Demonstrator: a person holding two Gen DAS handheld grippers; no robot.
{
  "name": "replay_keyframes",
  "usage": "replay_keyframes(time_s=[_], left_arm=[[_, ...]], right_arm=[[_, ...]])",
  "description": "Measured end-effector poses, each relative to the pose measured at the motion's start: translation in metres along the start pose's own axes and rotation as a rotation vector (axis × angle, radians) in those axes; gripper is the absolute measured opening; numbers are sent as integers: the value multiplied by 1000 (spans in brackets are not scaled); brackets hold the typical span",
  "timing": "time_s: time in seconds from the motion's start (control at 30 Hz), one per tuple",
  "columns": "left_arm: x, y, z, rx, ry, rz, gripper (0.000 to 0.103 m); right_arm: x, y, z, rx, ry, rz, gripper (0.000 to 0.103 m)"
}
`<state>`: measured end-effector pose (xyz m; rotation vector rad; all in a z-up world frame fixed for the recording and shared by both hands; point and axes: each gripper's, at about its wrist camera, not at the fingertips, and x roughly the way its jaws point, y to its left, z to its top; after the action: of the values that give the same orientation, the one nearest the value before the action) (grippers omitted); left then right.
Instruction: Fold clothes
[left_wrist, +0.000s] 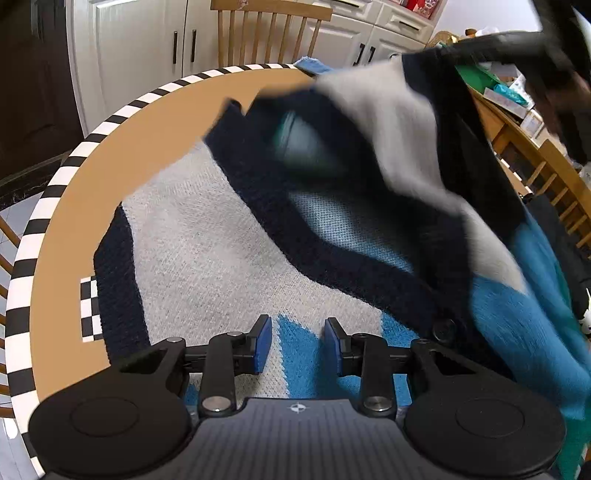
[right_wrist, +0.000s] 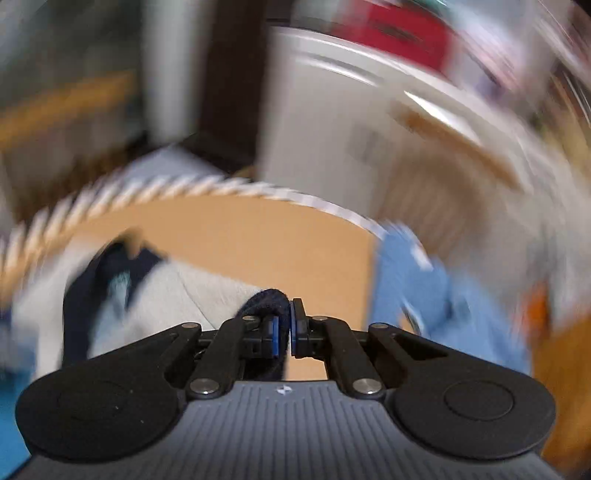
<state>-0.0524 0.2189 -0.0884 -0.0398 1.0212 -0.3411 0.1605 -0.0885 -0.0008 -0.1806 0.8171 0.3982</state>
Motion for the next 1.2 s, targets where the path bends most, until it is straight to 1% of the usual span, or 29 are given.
replay_keyframes(time_s=[0.03,0.07,0.1,0.17,0.23,0.27,0.3,0.33,0.37,0.4,0.47,0.5,0.57,0.63,0.67,0.77,0.83,0.87,0.9,0.93,0.97,1.03,1.07,1.2], left_arm=[[0,0,0,-2,-2,-1,36],[-11,15,11,33,7,-18,36],[-16,21,15,46,10,-25,36],[-16,24,15,39,8,-24,36],[-20,31,17,24,-8,-12,37],[-24,38,19,7,-30,3,40],[-29,47,20,-28,-55,21,43],[-35,57,22,-70,-80,40,44],[-40,69,23,-124,-101,49,47],[-44,82,24,-184,-114,48,51],[-45,108,26,-283,-120,35,52],[-43,120,27,-325,-119,27,53],[-33,143,31,-408,-104,-32,57],[-12,162,35,-502,-56,-98,58],[-1,168,36,-541,-31,-119,59],[23,180,42,-609,-31,-187,61],[38,184,46,-685,-22,-237,54],[44,186,45,-727,-18,-246,39],[48,183,45,-745,-25,-244,12],[51,180,44,-753,-35,-241,8],[54,176,43,-761,-45,-237,7],[49,174,41,-788,-100,-207,6],[44,176,44,-794,-132,-176,6],[26,189,58,-801,-264,-31,6]], right_arm=[[12,-26,5,134,29,-2,6],[26,-48,5,229,71,-18,8],[41,-65,3,280,118,-64,11],[60,-79,-7,302,173,-138,13],[70,-86,-13,329,192,-184,16],[70,-86,-13,328,186,-192,20],[67,-86,-11,315,180,-198,35],[63,-83,-9,293,174,-206,50],[59,-79,-4,255,164,-211,55],[52,-74,-2,203,147,-209,58],[35,-66,-1,109,114,-215,63],[26,-65,-3,91,100,-217,65],[6,-62,-6,90,65,-190,65],[-9,-55,-10,100,34,-166,65],[-17,-51,-12,105,20,-155,65],[-42,-47,-20,126,-23,-138,68],[-61,-45,-26,158,-46,-148,71],[-71,-44,-30,173,-56,-159,71],[-80,-44,-34,189,-64,-162,75],[-85,-43,-39,206,-61,-146,81],[-89,-41,-44,217,-53,-127,82],[-92,-29,-55,201,-12,-84,82],[-93,-22,-61,174,10,-78,82],[-100,14,-86,45,69,-98,80]])
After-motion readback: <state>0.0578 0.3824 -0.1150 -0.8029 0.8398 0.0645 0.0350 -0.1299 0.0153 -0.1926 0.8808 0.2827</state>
